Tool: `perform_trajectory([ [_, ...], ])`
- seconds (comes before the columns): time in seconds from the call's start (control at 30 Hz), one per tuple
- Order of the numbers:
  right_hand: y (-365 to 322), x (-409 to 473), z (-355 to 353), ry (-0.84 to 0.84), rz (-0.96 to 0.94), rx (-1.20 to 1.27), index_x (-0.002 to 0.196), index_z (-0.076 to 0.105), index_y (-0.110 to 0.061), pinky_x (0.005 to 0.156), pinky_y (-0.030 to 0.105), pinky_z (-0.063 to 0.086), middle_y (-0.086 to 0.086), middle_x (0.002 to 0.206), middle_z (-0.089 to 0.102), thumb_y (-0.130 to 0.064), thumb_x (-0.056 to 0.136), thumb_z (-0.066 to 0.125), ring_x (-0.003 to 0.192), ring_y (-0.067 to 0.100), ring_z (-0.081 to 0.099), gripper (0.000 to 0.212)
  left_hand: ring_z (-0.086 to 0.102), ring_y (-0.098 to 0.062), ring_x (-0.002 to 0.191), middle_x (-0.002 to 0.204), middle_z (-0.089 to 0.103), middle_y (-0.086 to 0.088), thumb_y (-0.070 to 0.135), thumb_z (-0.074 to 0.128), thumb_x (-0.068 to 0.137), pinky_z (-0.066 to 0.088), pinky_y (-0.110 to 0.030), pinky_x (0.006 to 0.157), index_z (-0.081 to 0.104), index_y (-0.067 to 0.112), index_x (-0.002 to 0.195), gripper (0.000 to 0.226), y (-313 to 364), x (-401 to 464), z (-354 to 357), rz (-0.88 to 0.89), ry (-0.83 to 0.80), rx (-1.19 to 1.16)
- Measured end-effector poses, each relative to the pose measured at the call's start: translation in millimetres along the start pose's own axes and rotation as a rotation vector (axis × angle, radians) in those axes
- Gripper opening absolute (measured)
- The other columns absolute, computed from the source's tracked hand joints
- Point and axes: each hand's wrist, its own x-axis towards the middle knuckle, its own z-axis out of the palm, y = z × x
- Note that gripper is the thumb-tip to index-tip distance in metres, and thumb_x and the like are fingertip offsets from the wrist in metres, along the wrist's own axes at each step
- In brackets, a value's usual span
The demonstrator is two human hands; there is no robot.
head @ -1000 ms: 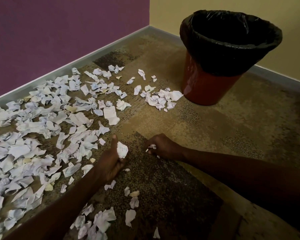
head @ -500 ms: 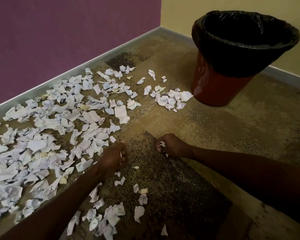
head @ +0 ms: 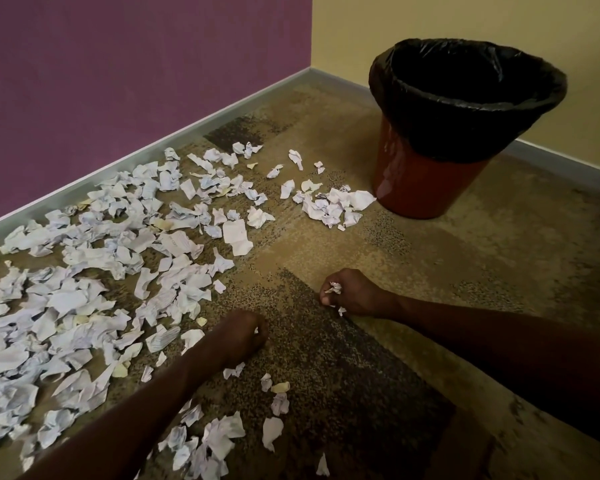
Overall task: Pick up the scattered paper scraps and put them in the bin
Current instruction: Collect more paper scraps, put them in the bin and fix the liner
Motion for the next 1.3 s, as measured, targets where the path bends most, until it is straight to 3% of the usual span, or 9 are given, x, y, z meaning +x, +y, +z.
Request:
perform_trajectory([
  [0.1,-5.3,1.8,-2.4,0.028,0.030,0.077,0.075,0.071,-0.012,0.071,0.021,0.048,-0.008,0.072,0.067,-0.015,0.080,0.077,0.067,-0.003,0.060,0.009,0.052,0.006,0.062,0.070,0.060,0.013,0.025,0.054,0.097,0.039,-0.018,0.061,0.054,0.024,0.077,0.021,7.1,-0.3,0.6,-0.060,0.081,-0.070],
  [0.23,-19.8,2.3,-14.2,0.112,0.124,0.245,0.080,0.073,-0.005,0.072,0.027,0.050,0.000,0.074,0.070,-0.010,0.080,0.075,0.071,0.010,0.062,0.006,0.047,-0.016,0.068,0.071,0.052,-0.004,0.020,0.034,0.103,0.035,-0.030,0.064,0.050,0.012,0.074,0.035,31.7,10.4,-16.4,-0.246,0.165,-0.393],
  [0.43,-52.4,-1.7,-52.8,0.274,0.185,0.631,0.085,0.069,-0.008,0.061,0.027,0.047,0.006,0.077,0.067,-0.004,0.084,0.071,0.070,0.016,0.061,0.004,0.036,-0.013,0.046,0.055,0.045,-0.001,0.016,0.041,0.094,0.028,-0.022,0.040,0.049,0.012,0.069,0.027,97.6,38.2,-65.7,-0.365,0.248,-1.250],
  [0.63,-91.8,-1.5,-107.7,0.485,0.074,0.847,0.085,0.066,-0.006,0.052,0.022,0.047,-0.002,0.066,0.068,-0.003,0.087,0.068,0.060,0.011,0.062,0.004,0.051,-0.014,0.058,0.075,0.059,-0.007,0.013,0.048,0.096,0.038,-0.024,0.053,0.061,0.008,0.090,0.015,169.1,76.3,-117.8,-0.409,0.259,-1.712],
  [0.8,-121.5,0.1,-166.8,0.681,-0.033,0.943,0.080,0.067,-0.010,0.066,0.035,0.051,0.006,0.068,0.065,-0.005,0.089,0.065,0.063,0.019,0.063,0.011,0.066,-0.029,0.098,0.110,0.067,-0.015,0.024,0.047,0.091,0.052,-0.034,0.087,0.061,0.005,0.118,0.037,228.5,119.7,-162.1,-0.257,0.189,-1.750],
  [0.93,-138.0,4.2,-229.6,0.905,-0.094,0.850,0.073,0.067,-0.015,0.068,0.040,0.055,0.008,0.073,0.067,-0.011,0.088,0.066,0.072,0.026,0.066,0.016,0.065,-0.030,0.089,0.097,0.068,-0.016,0.018,0.039,0.094,0.051,-0.030,0.072,0.065,0.004,0.098,0.030,293.2,141.1,-220.3,-0.127,0.193,-1.694],
  [1.03,-151.3,7.7,-282.6,1.072,-0.139,0.833,0.065,0.053,-0.013,0.061,0.033,0.051,0.006,0.066,0.059,-0.006,0.088,0.063,0.063,0.021,0.060,0.026,0.067,-0.029,0.081,0.088,0.069,-0.014,0.022,0.041,0.093,0.052,-0.025,0.062,0.065,0.006,0.089,0.029,338.0,175.1,-264.2,-0.104,0.211,-1.674],
  [1.17,-142.4,25.2,-338.6,1.137,-0.020,0.922,0.068,0.049,-0.012,0.052,0.025,0.048,0.006,0.063,0.053,0.001,0.088,0.058,0.052,0.016,0.054,0.025,0.063,-0.026,0.069,0.079,0.065,-0.016,0.074,0.029,0.090,0.054,-0.030,0.064,0.056,0.007,0.123,0.079,371.0,183.2,-293.7,0.058,-0.022,-1.561],
  [1.3,-101.0,31.3,-357.7,0.907,0.265,0.788,0.090,0.062,0.000,0.066,0.038,0.051,0.015,0.076,0.060,-0.020,0.089,0.065,0.066,0.026,0.059,0.020,0.049,-0.037,0.125,0.148,0.037,-0.018,0.081,0.027,0.084,0.051,-0.050,0.086,0.021,0.024,0.153,0.090,357.5,193.7,-290.2,0.091,-0.002,-1.399],
])
